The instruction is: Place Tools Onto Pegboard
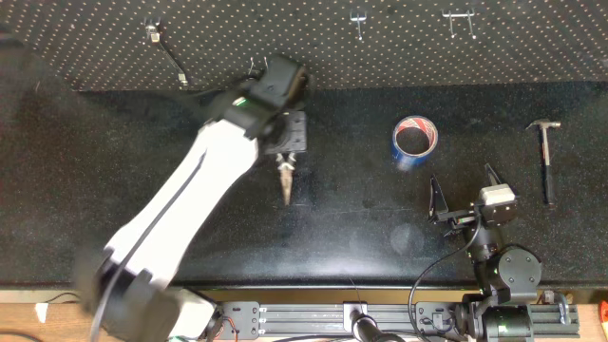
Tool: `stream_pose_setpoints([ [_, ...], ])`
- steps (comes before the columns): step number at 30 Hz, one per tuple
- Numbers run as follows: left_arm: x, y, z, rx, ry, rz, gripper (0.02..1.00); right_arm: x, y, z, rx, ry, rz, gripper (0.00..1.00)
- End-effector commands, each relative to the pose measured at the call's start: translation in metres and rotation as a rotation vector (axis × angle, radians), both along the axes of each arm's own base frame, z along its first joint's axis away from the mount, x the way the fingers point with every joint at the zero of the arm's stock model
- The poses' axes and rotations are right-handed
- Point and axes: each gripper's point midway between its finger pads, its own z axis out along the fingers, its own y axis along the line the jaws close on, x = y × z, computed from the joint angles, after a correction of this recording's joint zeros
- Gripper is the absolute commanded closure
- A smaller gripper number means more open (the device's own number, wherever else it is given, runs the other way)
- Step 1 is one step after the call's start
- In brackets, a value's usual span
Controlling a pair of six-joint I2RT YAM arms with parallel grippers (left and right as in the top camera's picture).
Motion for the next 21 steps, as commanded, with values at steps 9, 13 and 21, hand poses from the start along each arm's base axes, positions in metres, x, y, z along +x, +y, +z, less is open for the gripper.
stream_pose_setpoints([
  [9,0.089,0.054,0.120,0.225,-0.813,0.175,0.991,0.000,0.002,-0.002,-0.014,-0.001,0.006,0.027],
  [13,0.114,0.055,0.145,0.195,-0.952,0.220,0.991,0.000,0.002,-0.002,-0.014,-0.001,0.006,0.025],
  [21,0.143,0.058,0.138,0.195,-1.010,0.243,0.993,0.000,0.002,-0.002,-0.014,-0.001,0.007,0.025],
])
